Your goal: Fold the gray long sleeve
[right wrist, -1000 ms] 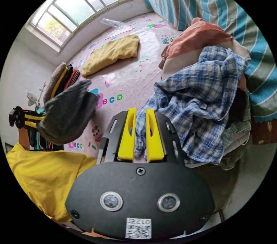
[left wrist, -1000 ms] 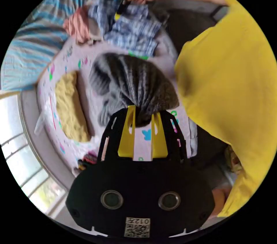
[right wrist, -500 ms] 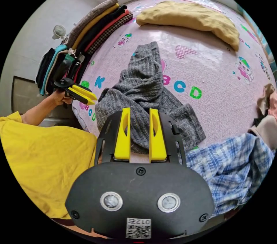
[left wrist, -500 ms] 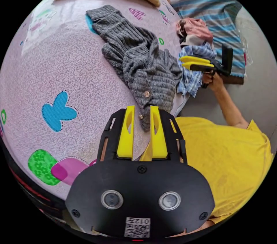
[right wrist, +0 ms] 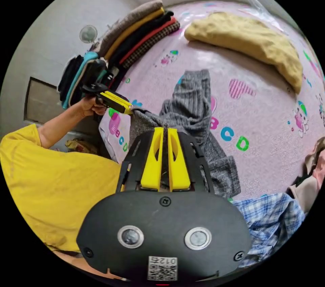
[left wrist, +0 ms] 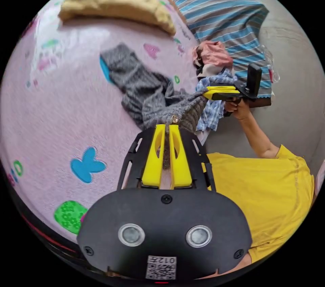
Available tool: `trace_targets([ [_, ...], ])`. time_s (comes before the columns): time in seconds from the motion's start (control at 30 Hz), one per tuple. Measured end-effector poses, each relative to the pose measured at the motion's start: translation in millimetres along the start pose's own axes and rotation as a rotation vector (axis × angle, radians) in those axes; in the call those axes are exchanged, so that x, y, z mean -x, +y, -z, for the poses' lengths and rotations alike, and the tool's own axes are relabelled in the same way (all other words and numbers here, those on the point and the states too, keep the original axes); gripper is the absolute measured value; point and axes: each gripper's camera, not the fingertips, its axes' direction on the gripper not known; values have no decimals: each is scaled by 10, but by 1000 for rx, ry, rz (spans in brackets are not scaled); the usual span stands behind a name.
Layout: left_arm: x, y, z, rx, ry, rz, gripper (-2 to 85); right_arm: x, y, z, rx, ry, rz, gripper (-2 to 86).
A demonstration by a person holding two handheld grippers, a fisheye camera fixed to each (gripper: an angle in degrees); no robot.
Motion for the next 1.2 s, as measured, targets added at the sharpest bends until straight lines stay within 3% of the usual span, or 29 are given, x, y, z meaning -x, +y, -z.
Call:
trace_targets([
  [0.2,-1176,-142,1979,-449,-194,-406,5,550,-54,1406,-450,131,190,23],
  [0.3,-1521,55,2248,-485,-290,-492,3,889,166,1574,-502,124,330,20],
  [0.43,-1242,183,1854,-395,-282,-387,3,1006,533,1192,-375,150,365,18],
  [0.6,-289,278,681,-127,9,-98,4,444,1291,-125,-1,98,118,19],
  [0.67,-96,307,339,-46,20,-35,4,177,1563,-583,181,83,11,22],
  [0.73,-10,310,100,23,-20,-24,4,-15,1778,-786,246,87,-76,28],
  [0.9,-2,107,-99,108,-169,-64,4,-538,1777,-342,-41,111,-299,61],
  [1.2,240,-402,82,64,-69,26,3,-1966,1144,-485,-343,-166,-748,110],
])
